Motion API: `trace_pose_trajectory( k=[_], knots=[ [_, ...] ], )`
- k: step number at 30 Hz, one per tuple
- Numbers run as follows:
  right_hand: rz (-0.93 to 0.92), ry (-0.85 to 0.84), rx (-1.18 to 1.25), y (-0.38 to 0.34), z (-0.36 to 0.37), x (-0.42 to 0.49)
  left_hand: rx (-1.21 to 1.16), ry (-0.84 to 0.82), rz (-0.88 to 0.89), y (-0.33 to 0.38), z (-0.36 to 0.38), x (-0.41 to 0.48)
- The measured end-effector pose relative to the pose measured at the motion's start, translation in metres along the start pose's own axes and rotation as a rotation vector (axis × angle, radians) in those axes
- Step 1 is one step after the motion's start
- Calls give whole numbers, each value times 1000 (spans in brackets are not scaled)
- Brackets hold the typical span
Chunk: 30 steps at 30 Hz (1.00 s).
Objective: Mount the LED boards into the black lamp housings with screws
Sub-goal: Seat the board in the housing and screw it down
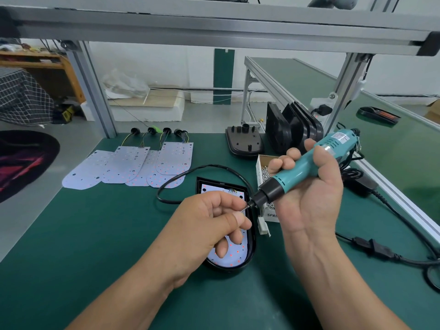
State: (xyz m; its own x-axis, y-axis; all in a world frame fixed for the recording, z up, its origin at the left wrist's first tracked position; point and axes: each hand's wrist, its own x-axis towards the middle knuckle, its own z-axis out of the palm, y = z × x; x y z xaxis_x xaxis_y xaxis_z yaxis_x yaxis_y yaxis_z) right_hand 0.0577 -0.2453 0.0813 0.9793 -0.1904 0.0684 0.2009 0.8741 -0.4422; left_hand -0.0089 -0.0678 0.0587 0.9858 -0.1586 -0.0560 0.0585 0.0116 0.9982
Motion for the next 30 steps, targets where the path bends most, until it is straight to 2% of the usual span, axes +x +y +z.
trace_pose_trajectory(
  k=[8, 11, 12, 15, 17, 21, 25, 30],
  knots=[
    [2, -5, 63, -1, -1, 3, 9, -66, -18, 7, -4, -3],
    [9, -17, 60, -3, -4, 4, 32, 47, -59, 14, -24, 1],
    [9, -27, 45, -3, -4, 4, 126, 132, -48, 16, -36, 4],
    [21, -60, -1, 0, -7, 3, 604, 355, -12, 15, -66, 11],
    [30, -78, -29, 4, -8, 1, 733, 323, -99, 12, -67, 15],
    [29, -140, -149, 16, -9, -5, 811, 148, -190, -5, -54, 23],
    [36, -245, -245, 25, -9, -13, 740, 96, -208, -19, -53, 30],
    [64, -275, -295, 30, -8, -18, 686, 79, -221, -22, -54, 33]
  ],
)
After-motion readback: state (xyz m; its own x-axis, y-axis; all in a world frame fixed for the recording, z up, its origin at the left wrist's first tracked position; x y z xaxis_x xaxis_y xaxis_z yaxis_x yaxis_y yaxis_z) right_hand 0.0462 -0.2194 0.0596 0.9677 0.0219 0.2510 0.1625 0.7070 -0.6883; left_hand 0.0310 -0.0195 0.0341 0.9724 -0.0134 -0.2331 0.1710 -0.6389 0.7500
